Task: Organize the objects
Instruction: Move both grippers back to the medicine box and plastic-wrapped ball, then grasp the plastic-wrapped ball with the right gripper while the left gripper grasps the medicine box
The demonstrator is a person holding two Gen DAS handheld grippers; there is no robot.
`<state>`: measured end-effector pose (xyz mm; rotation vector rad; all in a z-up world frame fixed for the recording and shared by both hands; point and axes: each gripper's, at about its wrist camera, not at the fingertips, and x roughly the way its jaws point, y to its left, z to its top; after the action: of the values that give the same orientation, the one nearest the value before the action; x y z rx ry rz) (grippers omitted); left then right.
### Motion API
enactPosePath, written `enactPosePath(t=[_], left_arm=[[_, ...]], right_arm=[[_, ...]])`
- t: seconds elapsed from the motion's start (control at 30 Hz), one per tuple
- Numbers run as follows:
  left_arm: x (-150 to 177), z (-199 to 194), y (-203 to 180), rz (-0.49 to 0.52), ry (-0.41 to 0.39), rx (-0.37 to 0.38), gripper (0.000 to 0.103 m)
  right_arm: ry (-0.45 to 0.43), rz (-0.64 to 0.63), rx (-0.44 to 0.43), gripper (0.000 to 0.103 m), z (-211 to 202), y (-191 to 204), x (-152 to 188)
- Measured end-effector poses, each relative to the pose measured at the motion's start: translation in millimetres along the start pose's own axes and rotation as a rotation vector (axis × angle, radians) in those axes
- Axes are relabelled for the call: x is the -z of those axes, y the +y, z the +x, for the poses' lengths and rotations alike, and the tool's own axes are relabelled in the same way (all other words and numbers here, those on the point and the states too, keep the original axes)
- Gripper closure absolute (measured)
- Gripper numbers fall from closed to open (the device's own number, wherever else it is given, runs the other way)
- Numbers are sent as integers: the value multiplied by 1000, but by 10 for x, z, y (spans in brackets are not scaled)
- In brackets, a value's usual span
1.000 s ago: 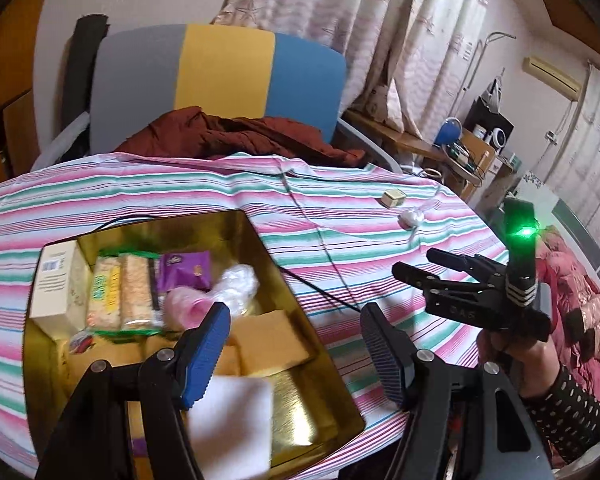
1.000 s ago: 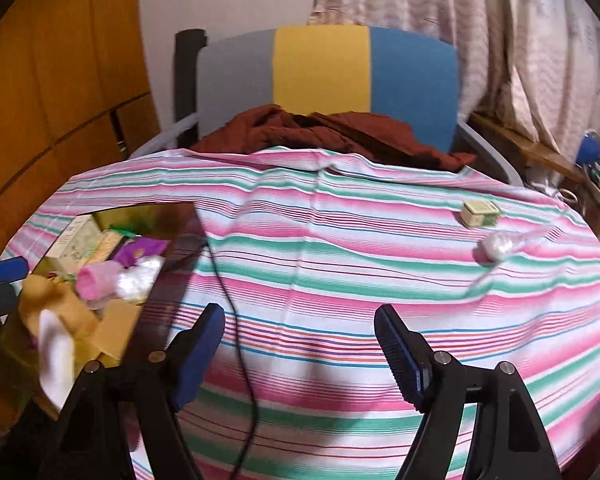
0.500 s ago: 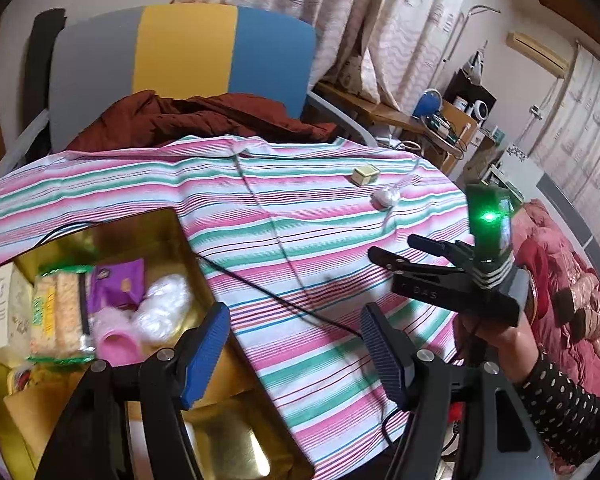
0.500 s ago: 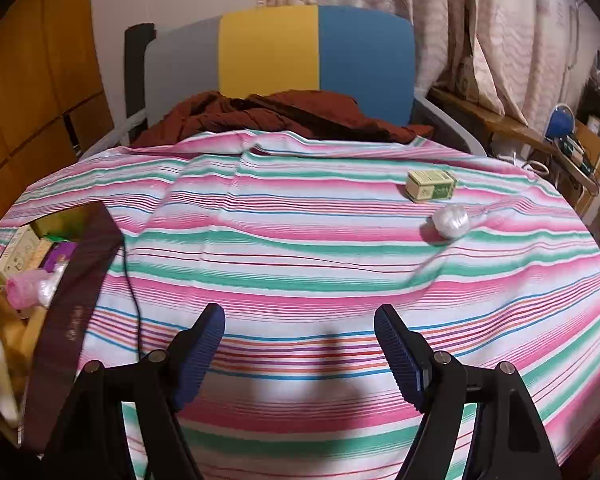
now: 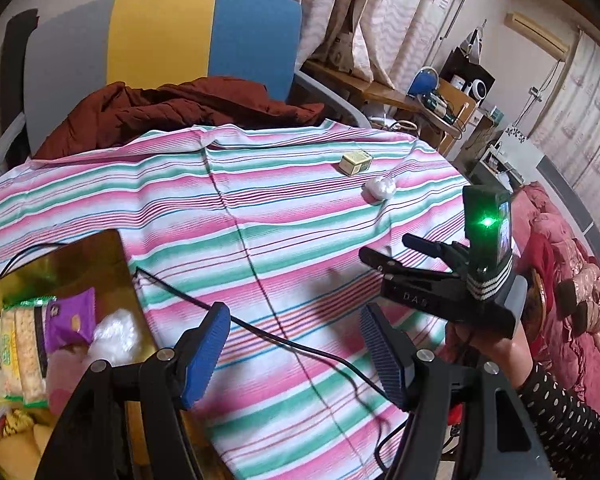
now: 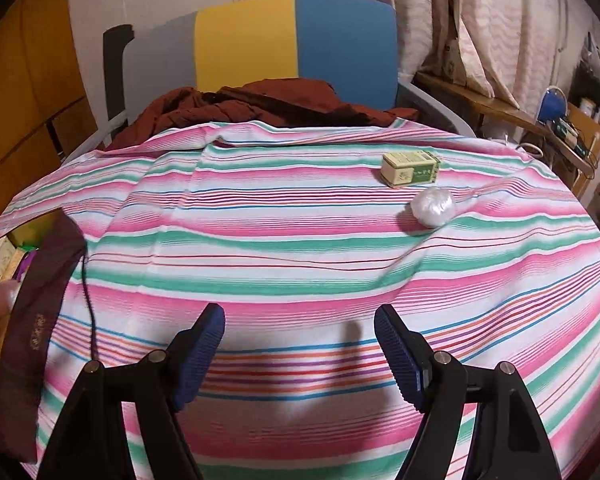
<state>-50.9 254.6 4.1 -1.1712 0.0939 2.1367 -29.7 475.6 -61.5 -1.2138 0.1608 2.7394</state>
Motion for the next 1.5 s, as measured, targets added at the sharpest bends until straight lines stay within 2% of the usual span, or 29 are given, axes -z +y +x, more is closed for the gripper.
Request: enactPosePath(t=[0.2, 0.33, 0.5, 0.63, 0.7, 0.77, 0.83, 0.93, 1.07, 1.23, 1.5], left_arm=[[-169, 145, -148, 40, 18, 18, 34], [-268, 221, -221, 65, 26, 23, 34], [-390, 315, -234, 75, 34, 14, 34], [-527, 399, -269, 86, 36, 11, 34], [-603, 467, -309, 102, 39, 12, 34], [-687, 560, -354, 113, 50, 7, 34], [-772, 694, -407, 128, 66, 8, 34], [-924, 932, -507, 157, 87, 8, 34], [-1152, 1270, -713, 216, 76, -7, 30], [-1402, 1841, -916, 257, 101, -15, 28], [-1637, 2527, -1157, 323, 119, -92, 28]], right_arm=[[-36, 117, 51, 25, 166, -516, -258], [-44, 179, 142, 25, 371, -897, -489], [-33, 198, 143, 25, 614, -1104, -673], [-24, 183, 119, 32, 765, -1120, -735], [-3, 185, 112, 39, 863, -1128, -727], [20, 191, 98, 57, 925, -1144, -715], [-2, 218, 91, 64, 866, -1197, -697], [-43, 279, 58, 65, 656, -1277, -598], [-78, 312, 89, 65, 427, -1336, -352], [-135, 397, 118, 66, 383, -1473, -247], [-143, 460, 132, 66, 446, -1567, -196]])
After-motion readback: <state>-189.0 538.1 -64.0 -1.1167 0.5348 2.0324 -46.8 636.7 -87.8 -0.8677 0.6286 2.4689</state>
